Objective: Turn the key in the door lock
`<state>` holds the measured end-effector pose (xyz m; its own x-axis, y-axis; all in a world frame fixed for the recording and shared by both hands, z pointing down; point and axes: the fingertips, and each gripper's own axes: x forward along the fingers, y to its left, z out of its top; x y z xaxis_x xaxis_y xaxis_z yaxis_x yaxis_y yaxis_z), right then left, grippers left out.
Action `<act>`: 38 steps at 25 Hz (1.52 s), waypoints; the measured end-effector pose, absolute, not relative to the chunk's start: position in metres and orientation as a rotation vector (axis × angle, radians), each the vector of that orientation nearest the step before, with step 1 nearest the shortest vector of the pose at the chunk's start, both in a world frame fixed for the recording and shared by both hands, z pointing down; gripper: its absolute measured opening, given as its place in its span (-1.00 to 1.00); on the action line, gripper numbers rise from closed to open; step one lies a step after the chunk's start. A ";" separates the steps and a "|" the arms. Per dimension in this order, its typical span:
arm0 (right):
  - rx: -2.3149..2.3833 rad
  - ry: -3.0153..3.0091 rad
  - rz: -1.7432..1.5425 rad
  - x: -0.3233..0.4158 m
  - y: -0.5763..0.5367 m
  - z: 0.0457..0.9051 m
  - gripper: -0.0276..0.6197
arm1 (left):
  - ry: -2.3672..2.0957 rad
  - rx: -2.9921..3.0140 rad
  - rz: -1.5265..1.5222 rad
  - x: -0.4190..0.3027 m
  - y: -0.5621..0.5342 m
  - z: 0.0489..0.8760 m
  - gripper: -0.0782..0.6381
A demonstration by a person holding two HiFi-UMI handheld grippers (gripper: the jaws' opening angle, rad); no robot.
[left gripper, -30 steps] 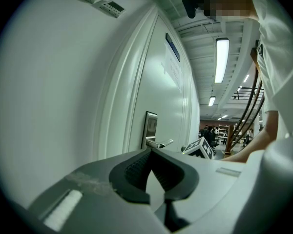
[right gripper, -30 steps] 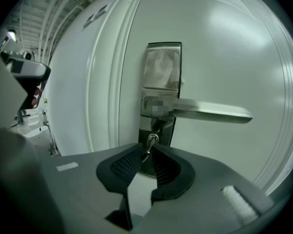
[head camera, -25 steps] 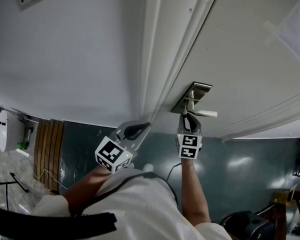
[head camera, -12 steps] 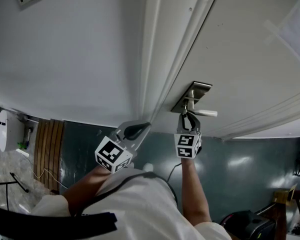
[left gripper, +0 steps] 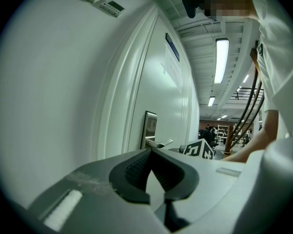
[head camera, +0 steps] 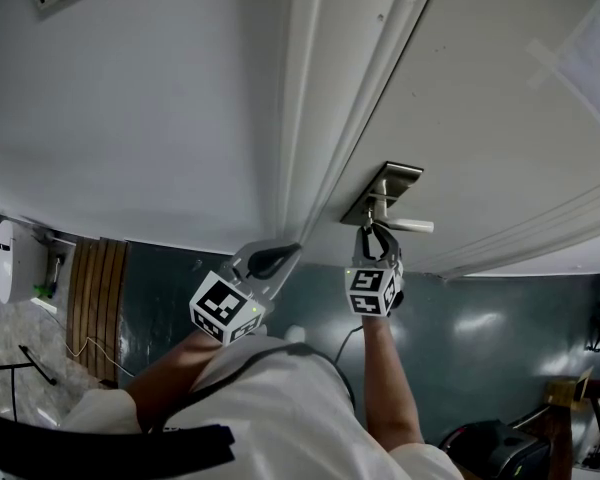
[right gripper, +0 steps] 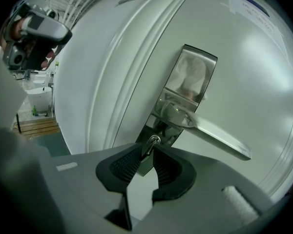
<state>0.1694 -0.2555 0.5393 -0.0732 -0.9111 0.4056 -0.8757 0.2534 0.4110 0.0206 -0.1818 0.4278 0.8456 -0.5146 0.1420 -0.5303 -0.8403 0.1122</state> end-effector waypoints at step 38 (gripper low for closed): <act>1.327 -1.770 -0.365 0.164 -0.254 0.545 -0.73 | -0.858 2.858 0.108 0.015 -0.178 0.426 -0.76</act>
